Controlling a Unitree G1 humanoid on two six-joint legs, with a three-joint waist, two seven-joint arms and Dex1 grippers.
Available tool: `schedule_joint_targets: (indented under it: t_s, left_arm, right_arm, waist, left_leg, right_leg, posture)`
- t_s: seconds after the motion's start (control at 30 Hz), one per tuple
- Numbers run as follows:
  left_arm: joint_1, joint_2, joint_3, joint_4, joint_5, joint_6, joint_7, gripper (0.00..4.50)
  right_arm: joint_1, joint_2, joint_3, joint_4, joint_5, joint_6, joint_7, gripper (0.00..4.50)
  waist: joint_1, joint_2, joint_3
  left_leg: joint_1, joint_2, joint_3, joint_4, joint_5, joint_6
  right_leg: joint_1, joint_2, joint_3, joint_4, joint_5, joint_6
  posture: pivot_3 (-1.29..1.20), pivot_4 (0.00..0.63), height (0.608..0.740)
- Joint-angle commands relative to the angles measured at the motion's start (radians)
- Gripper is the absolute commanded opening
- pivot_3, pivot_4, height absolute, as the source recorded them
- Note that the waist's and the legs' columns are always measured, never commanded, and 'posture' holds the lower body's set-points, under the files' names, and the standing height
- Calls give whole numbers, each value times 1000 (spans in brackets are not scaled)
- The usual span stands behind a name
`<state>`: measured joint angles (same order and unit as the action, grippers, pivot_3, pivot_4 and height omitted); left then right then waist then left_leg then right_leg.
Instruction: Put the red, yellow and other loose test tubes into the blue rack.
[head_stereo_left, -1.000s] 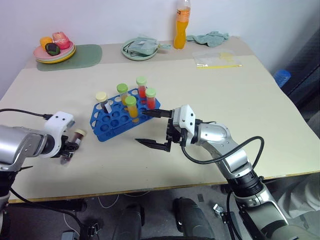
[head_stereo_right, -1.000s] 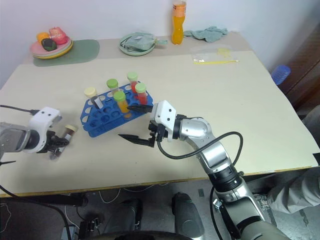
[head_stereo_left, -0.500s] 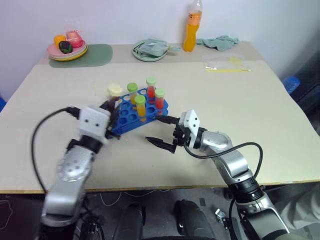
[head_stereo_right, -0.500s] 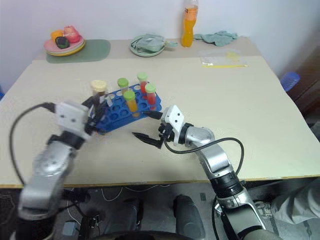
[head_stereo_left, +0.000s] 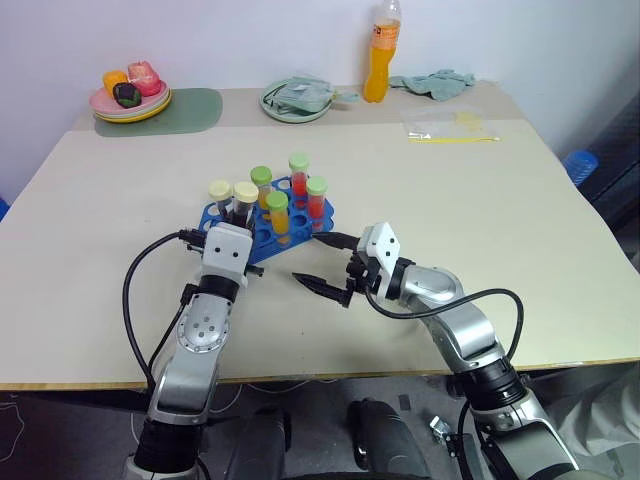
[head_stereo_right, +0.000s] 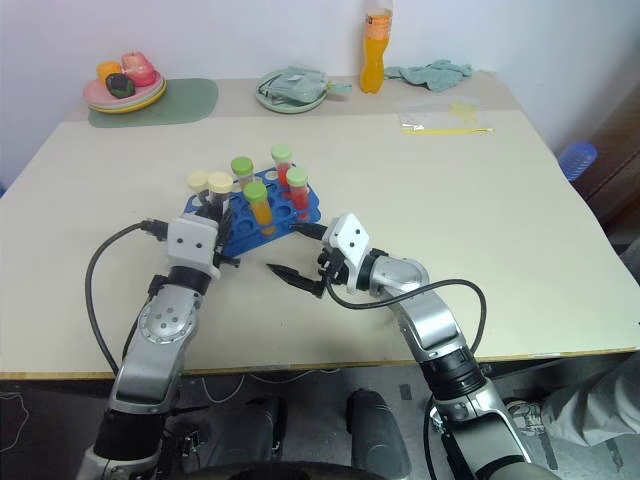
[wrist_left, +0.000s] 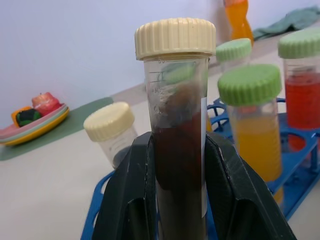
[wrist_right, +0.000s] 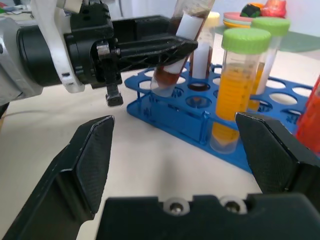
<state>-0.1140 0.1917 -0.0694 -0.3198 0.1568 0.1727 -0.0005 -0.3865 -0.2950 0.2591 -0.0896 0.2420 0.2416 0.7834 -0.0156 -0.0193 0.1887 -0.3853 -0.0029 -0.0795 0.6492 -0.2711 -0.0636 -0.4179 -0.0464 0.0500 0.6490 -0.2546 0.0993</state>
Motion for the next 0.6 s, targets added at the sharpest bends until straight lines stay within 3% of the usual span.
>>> schedule_joint_targets:
  t_s: [0.03, 0.4, 0.6]
  left_arm:
    - [-26, -13, 1, 9, -1, -37, -4, 799]
    - [-17, -81, 26, 62, -69, -95, -28, 799]
    - [-5, -97, 47, 79, -78, -142, -12, 3777]
  right_arm:
    - [5, 1, -9, -65, 3, -10, -8, 4278]
    - [2, 2, -5, -67, -2, -13, -9, 4278]
    - [-6, 2, -7, -68, 0, -14, -5, 4278]
  waist:
    - [0, 0, 0]
    - [3, 0, 0]
    - [2, 0, 0]
  left_leg:
    - [0, 0, 0, 0, 0, 0]
    - [0, 0, 0, 0, 0, 0]
    - [0, 0, 0, 0, 0, 0]
  right_leg:
    - [0, 0, 0, 0, 0, 0]
    - [1, 0, 0, -1, 0, 0]
    - [1, 0, 0, 0, 0, 0]
  posture:
    - [0, 150, 740]
    - [0, 150, 740]
    - [0, 150, 740]
